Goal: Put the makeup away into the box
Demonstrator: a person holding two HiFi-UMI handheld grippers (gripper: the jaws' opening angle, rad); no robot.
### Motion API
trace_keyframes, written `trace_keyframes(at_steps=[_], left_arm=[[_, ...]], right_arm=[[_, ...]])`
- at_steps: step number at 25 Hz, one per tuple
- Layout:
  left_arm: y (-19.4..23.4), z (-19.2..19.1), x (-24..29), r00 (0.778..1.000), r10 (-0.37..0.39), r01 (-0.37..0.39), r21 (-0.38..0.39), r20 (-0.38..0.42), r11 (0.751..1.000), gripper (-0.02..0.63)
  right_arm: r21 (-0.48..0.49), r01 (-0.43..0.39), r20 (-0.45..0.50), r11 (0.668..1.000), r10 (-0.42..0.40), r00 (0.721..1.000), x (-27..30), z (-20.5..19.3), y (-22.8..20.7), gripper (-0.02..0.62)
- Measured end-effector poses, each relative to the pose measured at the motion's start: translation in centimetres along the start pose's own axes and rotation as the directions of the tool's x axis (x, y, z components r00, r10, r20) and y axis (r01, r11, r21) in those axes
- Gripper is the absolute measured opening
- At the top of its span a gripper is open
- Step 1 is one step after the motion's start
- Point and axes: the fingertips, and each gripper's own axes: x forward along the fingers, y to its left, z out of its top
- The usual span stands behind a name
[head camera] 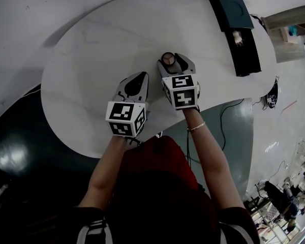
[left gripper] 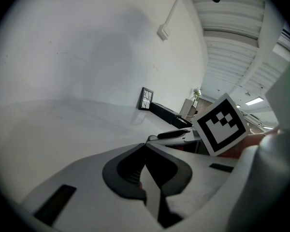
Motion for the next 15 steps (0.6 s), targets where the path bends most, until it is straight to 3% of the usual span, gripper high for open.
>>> trace_keyframes(at_steps=[15], left_arm=[[0.28,0.15,-0.77,1.000,0.000,0.000,0.004,0.014,1.000,0.023]], right_arm=[[-0.019,0.025,-0.018,1.000,-0.025,1.000,-0.03,-0.37,-0.13,0.225]])
